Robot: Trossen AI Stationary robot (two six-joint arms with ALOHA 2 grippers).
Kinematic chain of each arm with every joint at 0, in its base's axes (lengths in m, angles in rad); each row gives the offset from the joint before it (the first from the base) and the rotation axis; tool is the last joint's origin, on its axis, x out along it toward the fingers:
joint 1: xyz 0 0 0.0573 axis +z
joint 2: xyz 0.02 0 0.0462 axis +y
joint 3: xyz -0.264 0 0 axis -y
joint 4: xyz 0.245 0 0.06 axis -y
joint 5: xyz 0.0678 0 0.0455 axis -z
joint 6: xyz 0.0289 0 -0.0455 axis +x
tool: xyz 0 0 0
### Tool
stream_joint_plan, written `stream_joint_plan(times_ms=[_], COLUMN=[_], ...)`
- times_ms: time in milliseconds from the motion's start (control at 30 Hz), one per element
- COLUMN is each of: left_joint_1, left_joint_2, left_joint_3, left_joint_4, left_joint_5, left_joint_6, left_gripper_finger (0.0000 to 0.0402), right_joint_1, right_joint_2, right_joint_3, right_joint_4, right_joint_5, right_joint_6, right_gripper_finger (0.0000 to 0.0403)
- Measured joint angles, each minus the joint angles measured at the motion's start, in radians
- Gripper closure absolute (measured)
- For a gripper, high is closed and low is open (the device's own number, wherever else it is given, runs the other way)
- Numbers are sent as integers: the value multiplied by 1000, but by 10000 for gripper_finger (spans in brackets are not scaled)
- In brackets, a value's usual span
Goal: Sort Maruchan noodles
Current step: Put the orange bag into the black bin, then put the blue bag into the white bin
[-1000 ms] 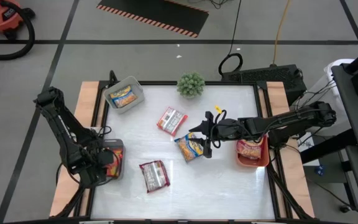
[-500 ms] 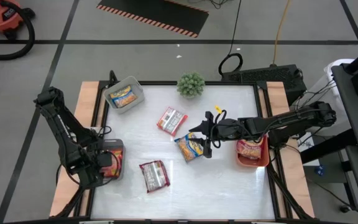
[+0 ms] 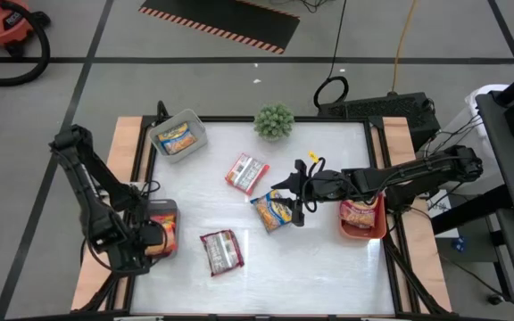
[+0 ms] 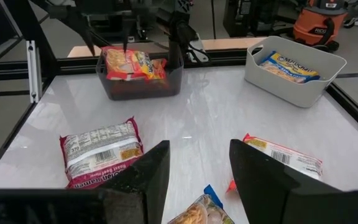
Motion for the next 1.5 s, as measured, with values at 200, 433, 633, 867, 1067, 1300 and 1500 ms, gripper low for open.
stream_joint_plan(times_ms=[200,433,633,867,1067,1300,1500], left_joint_1=[-24,-54,-69,-69,-67,-42,-3], left_joint_2=[0,0,0,0,-33,-87,-137], left_joint_3=[-61,-111,-157,-162,-140,-32,19], left_joint_4=[116,107,115,112,50,-175,-225], left_joint_5=[19,-11,-39,-43,-13,-98,-332], left_joint_6=[-2,-29,-47,-72,-73,-73,37], left_gripper_finger=[158,250,310,325,325,325,325], right_joint_1=[0,0,0,0,0,0,0], right_joint_2=[0,0,0,0,0,0,0], right_joint_3=[0,0,0,0,0,0,-15], right_joint_4=[-6,-5,-5,-5,-5,3,-14], right_joint_5=[0,0,0,0,0,0,0], right_joint_6=[3,3,3,3,3,16,19], right_gripper_finger=[241,241,241,241,241,241,241])
